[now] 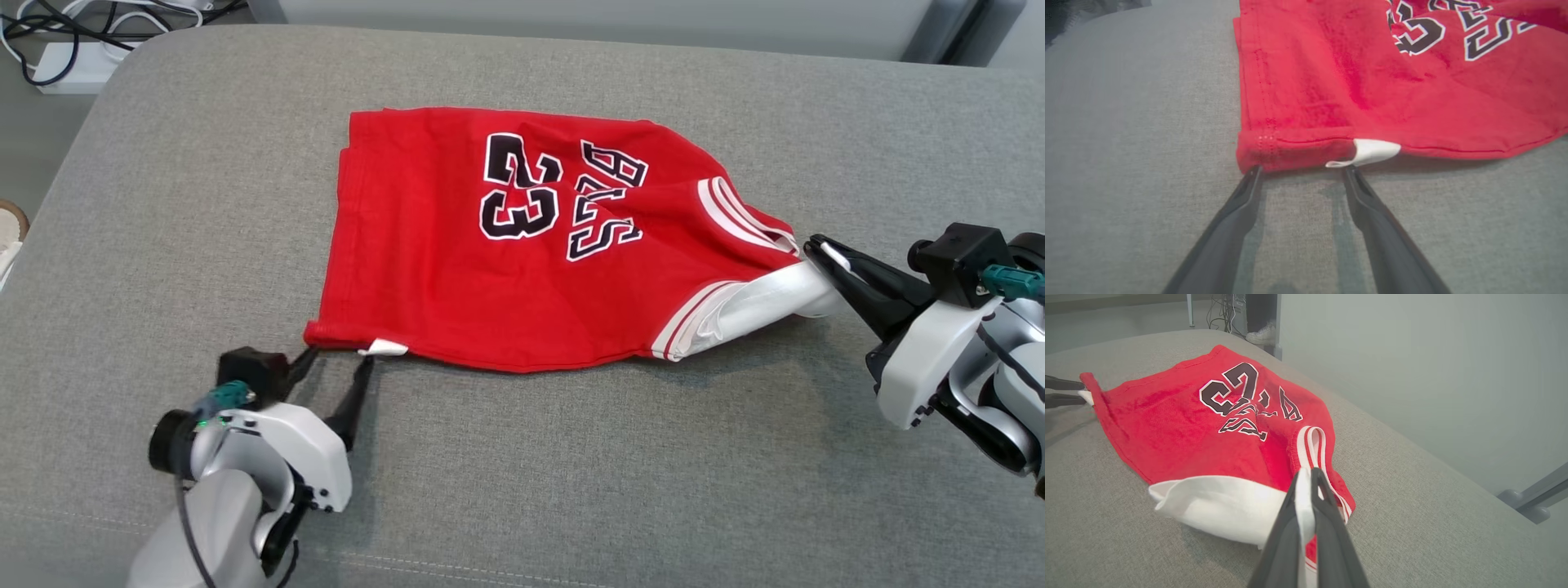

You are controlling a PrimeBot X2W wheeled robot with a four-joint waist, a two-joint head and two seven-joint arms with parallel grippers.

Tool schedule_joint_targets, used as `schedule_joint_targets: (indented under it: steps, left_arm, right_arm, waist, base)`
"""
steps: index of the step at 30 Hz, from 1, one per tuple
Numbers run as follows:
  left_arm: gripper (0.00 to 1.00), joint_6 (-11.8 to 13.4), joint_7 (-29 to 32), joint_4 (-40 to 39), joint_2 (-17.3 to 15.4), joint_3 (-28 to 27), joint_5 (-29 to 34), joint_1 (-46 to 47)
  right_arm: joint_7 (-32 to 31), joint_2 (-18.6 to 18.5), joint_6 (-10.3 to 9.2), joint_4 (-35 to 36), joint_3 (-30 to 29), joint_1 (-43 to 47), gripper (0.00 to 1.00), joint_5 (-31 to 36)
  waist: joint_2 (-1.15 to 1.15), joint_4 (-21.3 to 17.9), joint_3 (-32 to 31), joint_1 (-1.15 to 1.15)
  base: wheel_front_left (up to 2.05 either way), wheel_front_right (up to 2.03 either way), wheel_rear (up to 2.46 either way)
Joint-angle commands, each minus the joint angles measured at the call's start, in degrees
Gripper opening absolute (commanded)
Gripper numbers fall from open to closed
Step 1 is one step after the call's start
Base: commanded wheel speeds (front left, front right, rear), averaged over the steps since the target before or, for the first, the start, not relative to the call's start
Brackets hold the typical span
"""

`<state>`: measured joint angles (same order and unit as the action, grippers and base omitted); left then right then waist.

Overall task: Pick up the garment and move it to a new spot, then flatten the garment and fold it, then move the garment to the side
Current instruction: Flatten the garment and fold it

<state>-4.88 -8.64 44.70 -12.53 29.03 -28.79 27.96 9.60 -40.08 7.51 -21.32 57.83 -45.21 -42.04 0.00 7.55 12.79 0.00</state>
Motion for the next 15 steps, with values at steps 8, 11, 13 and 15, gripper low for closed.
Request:
schedule_joint_targets:
  steps: [8, 11, 13, 15]
  left_arm:
    - [1.0, 2.0, 0.7, -5.6, -3.9, -6.8, -5.9, -2.4]
    - [1.0, 2.1, 0.9, -6.2, -3.5, -7.9, -7.5, -2.9]
    - [1.0, 2.5, 0.8, -6.2, -3.2, -8.2, -8.1, -3.0]
    - [1.0, 3.0, 1.0, -5.7, -2.5, -8.3, -8.4, -3.1]
  right_arm:
    - [1.1, 0.9, -0.02, -0.3, 0.3, -1.0, 0.0, 0.6]
    - [1.4, 1.2, -0.02, -0.6, 0.3, -1.6, 0.0, 0.9]
    - [1.5, 1.3, -0.02, -1.0, 0.1, -1.9, 0.0, 1.0]
    - [1.7, 1.5, -0.02, -1.3, 0.1, -2.1, 0.0, 1.2]
  waist:
    - [0.0, -0.6, 1.4, 0.0]
    - [0.0, -0.9, 1.8, 0.0]
    - [0.0, -1.2, 2.0, 0.0]
    - [0.0, -1.4, 2.2, 0.0]
  base:
    - [0.0, 0.0, 0.0]
    - [0.0, 0.0, 0.0]
    - [0.0, 0.0, 0.0]
    - [0.0, 0.0, 0.0]
